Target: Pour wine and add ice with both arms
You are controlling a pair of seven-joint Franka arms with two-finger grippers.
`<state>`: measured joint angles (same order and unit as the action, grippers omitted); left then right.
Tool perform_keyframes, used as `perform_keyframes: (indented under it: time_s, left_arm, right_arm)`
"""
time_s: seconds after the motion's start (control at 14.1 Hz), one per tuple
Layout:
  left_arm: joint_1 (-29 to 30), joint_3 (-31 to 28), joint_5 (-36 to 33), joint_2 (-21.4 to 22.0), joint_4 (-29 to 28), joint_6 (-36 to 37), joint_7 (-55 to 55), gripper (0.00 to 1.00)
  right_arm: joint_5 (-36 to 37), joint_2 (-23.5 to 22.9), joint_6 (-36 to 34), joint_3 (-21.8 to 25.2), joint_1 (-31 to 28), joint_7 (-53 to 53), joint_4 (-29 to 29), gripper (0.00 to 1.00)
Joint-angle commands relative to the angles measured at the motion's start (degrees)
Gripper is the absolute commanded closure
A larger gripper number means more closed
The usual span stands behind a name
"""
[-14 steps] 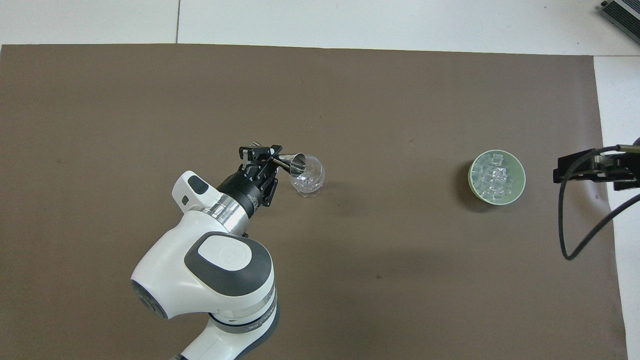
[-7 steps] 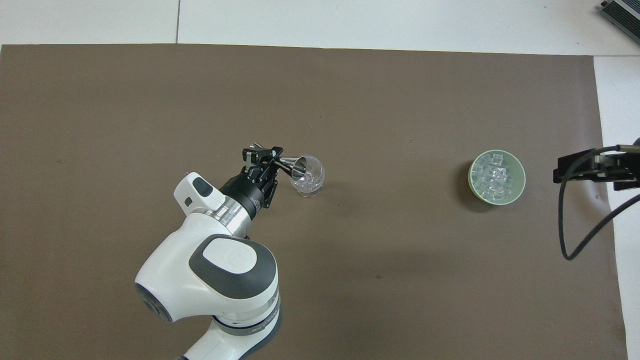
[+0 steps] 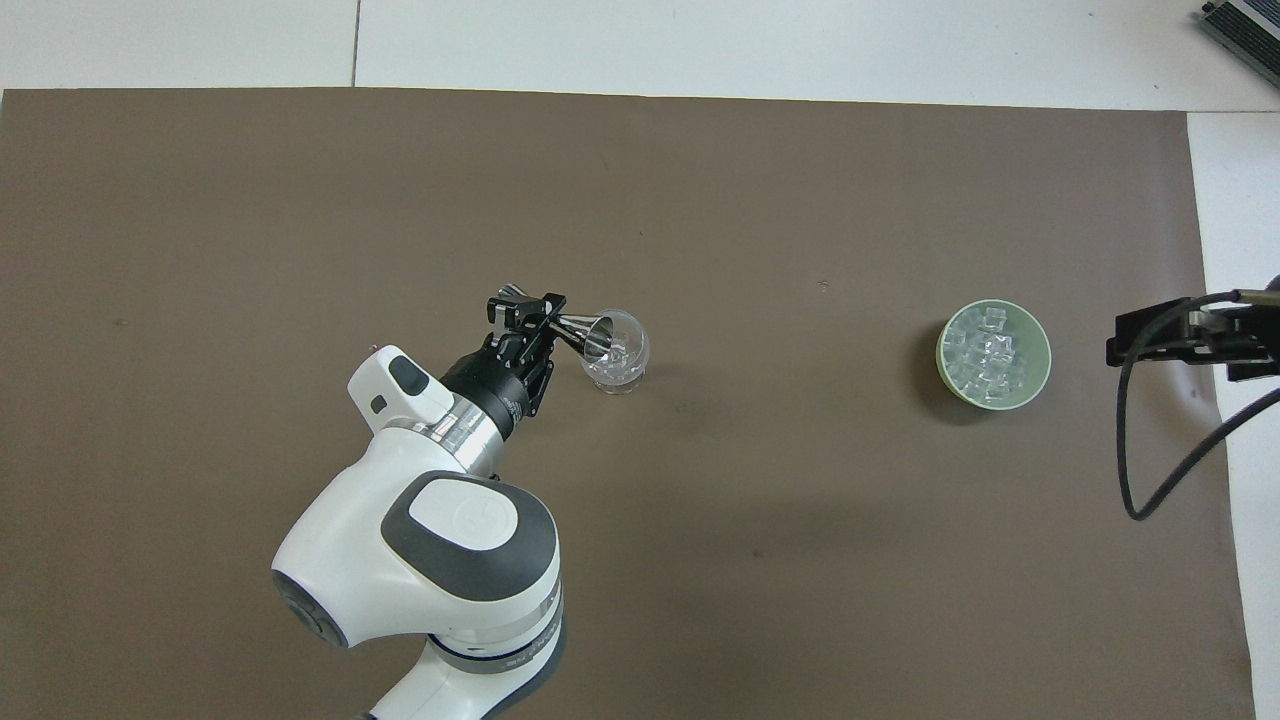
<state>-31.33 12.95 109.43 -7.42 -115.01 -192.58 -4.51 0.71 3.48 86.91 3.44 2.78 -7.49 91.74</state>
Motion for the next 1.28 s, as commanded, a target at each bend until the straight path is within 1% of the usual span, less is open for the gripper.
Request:
perform_keyframes:
  time_s: [0.0,1.2]
  left_arm:
    - [-1.6,-0.6,-1.2,-1.4,1.9,-2.4,0.7,1.00]
    - [-1.4,-0.6,-2.3,-1.4,2.1,-2.4,7.2,1.00]
  right_arm:
    - [-1.0,1.4,0.0,-0.1,-0.1,-0.8,1.6,0.00]
    - [-1.0,1.4,0.0,-0.1,-0.1,-0.8,1.6,0.00]
